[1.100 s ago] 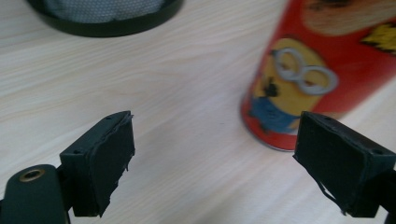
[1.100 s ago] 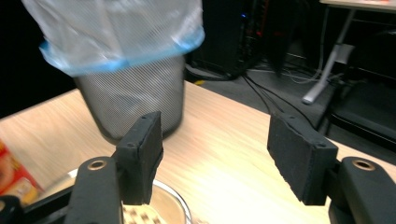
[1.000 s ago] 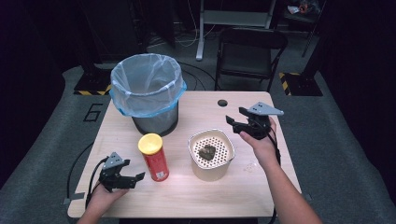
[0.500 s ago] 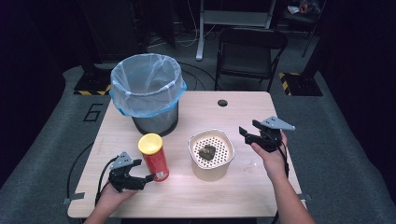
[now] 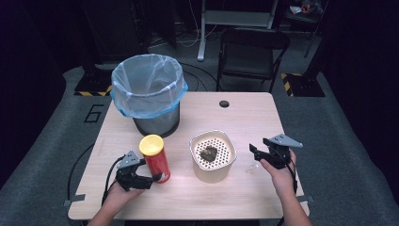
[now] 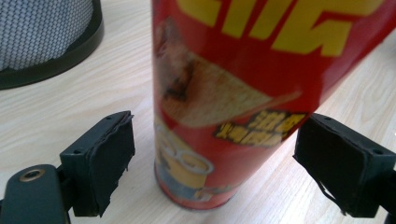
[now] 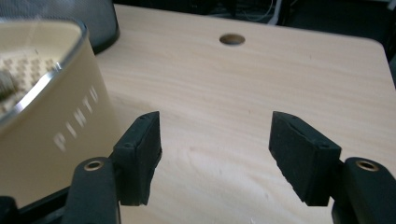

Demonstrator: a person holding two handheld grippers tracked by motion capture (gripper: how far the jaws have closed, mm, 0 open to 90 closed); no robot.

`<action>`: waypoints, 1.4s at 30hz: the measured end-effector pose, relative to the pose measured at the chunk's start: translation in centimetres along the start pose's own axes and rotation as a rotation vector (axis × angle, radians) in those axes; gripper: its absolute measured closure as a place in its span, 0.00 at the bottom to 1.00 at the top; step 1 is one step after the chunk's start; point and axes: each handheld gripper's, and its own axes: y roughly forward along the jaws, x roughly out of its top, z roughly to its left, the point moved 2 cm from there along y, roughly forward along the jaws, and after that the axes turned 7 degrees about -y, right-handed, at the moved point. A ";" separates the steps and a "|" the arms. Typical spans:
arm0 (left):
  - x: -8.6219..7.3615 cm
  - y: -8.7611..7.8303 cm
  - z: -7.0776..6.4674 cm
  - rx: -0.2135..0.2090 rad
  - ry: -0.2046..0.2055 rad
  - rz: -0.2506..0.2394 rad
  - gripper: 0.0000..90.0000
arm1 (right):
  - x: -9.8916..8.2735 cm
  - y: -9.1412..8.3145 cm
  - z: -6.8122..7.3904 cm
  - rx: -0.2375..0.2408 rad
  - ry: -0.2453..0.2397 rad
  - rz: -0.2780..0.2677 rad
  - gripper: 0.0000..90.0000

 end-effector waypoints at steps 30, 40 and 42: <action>0.8 -0.8 -0.1 0.034 0.045 -0.065 0.26 | -5.0 0.5 0.2 -0.042 0.031 0.093 0.38; 2.2 -1.8 -0.3 0.002 0.017 -0.049 0.26 | -5.4 1.2 0.4 -0.022 -0.004 0.116 0.38; 2.5 -1.7 -0.6 0.003 0.023 -0.035 0.26 | -5.5 1.4 0.5 -0.019 -0.016 0.124 0.38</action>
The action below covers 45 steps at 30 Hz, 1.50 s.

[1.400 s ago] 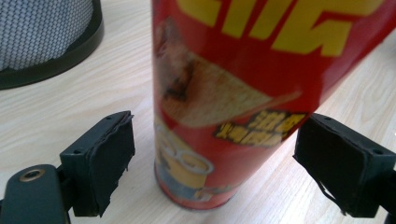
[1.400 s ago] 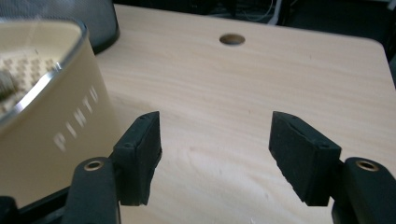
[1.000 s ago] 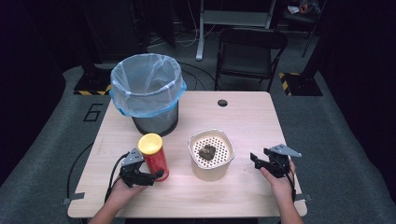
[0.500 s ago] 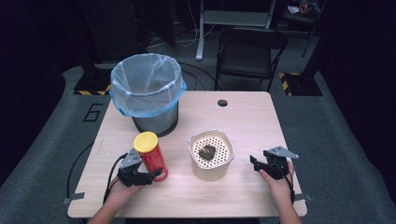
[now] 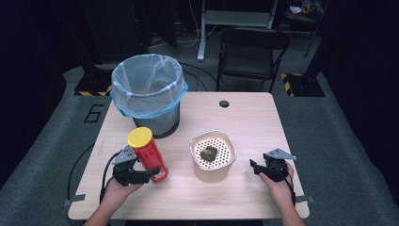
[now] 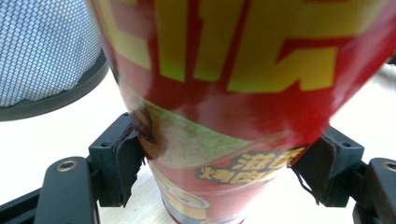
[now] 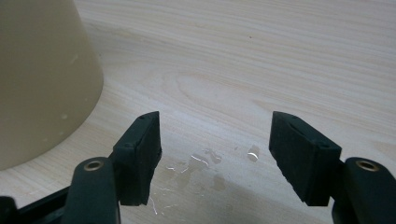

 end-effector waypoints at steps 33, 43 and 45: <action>9.5 -3.3 -3.5 0.037 0.076 0.031 0.26 | 0.2 0.9 -0.7 0.016 -0.026 0.005 0.37; 13.6 -5.2 -4.3 0.051 0.094 0.035 0.26 | 0.2 1.0 -0.7 0.012 -0.029 0.004 0.37; 14.4 -5.5 -4.4 0.054 0.097 0.037 0.26 | 0.1 1.0 -0.7 0.014 -0.028 0.009 0.37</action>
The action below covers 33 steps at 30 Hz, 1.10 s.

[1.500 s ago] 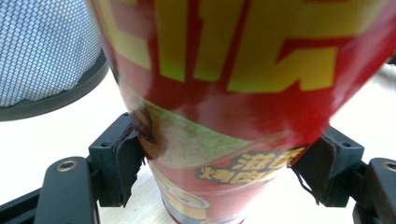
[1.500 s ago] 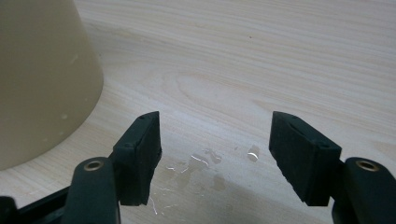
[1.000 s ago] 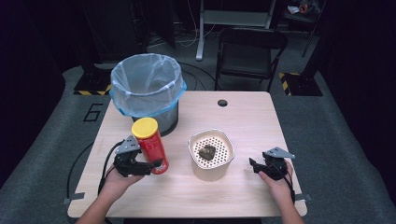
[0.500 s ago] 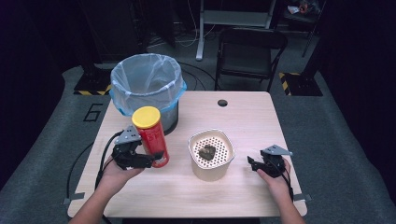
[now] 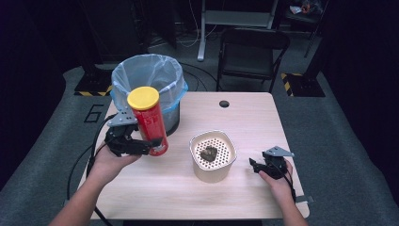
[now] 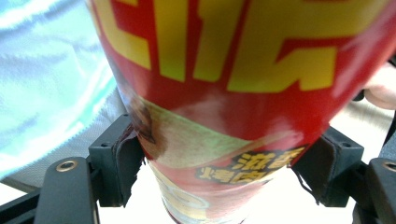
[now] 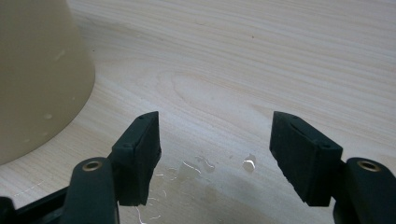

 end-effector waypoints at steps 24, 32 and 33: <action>9.2 -3.0 1.0 0.101 -0.015 -0.006 0.26 | -0.3 0.2 -0.5 0.001 0.008 0.015 0.37; 11.4 -2.4 2.1 0.135 -0.026 -0.007 0.26 | -0.3 0.1 -0.5 0.002 0.014 0.016 0.37; 11.6 -2.2 2.3 0.138 -0.035 -0.014 0.26 | -0.3 0.1 -0.5 0.002 0.013 0.016 0.37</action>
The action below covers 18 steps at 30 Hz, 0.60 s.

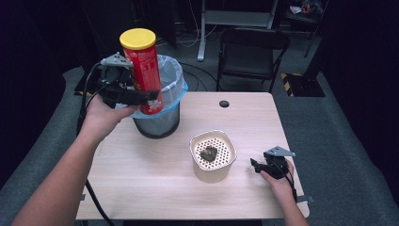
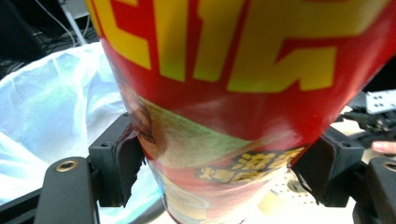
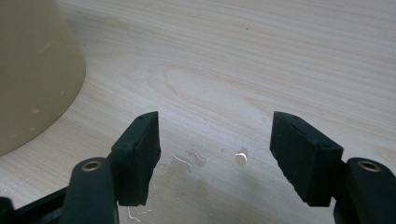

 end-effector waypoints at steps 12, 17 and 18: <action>2.2 3.0 1.5 0.042 -0.068 -0.004 0.26 | 0.0 0.0 -0.1 0.000 -0.004 0.002 0.37; 2.9 4.1 2.0 0.064 -0.097 -0.013 0.26 | 0.0 0.0 -0.1 0.005 -0.007 0.000 0.37; 3.0 4.3 2.1 0.070 -0.105 -0.016 0.26 | -0.1 0.0 -0.2 0.004 -0.004 0.002 0.37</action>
